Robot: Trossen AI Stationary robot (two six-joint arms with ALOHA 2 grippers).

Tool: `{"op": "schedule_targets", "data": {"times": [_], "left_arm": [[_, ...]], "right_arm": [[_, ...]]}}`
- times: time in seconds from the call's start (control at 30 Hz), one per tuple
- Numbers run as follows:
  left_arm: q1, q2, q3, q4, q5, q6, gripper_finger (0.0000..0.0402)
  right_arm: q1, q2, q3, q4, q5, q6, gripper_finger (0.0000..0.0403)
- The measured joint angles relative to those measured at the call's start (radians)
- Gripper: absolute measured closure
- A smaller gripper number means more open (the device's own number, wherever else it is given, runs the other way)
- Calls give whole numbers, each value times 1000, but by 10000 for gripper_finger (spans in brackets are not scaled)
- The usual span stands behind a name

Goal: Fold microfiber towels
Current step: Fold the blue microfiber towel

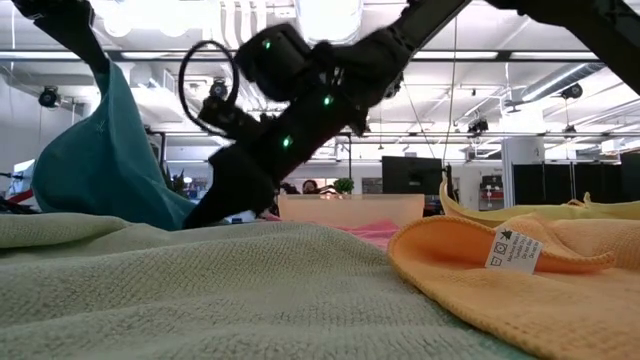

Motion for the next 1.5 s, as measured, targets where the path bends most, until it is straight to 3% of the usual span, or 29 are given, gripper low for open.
{"op": "schedule_targets", "data": {"times": [0.2,0.83,1.23,1.5], "left_arm": [[0,32,0,4,10,0,402],[0,228,11,13,273,1,402],[0,254,223,-45,218,54,402],[33,200,292,-47,146,154,402]], "right_arm": [[1,-25,1,-17,-3,-28,394],[8,-262,-3,-318,-10,-106,394],[-16,-455,-3,-370,47,-168,394],[-69,-559,-3,-352,69,-184,395]]}}
